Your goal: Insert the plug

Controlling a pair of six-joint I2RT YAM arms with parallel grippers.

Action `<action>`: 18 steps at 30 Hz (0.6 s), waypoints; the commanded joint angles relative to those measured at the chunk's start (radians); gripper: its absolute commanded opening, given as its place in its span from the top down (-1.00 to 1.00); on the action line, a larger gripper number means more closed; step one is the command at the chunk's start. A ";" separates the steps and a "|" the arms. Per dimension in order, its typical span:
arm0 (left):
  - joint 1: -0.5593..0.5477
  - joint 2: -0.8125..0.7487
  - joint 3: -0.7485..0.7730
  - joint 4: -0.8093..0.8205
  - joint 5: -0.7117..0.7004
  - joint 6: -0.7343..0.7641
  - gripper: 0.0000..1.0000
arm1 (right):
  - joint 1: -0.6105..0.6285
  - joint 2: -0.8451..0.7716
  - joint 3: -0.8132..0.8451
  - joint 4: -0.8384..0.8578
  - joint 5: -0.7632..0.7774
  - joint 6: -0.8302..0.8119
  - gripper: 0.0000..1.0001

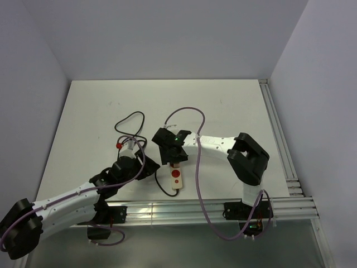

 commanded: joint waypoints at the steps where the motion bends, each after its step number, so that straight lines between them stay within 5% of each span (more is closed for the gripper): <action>1: -0.003 -0.060 0.034 -0.081 -0.044 0.012 -0.22 | 0.007 -0.083 -0.019 0.108 0.038 -0.007 -0.42; 12: -0.005 -0.128 0.076 -0.175 -0.019 0.018 -0.25 | 0.005 -0.301 -0.170 0.128 0.075 0.010 -0.74; 18: -0.002 -0.178 0.057 -0.164 0.008 -0.005 -0.45 | 0.005 -0.395 -0.330 0.198 0.152 0.056 -0.96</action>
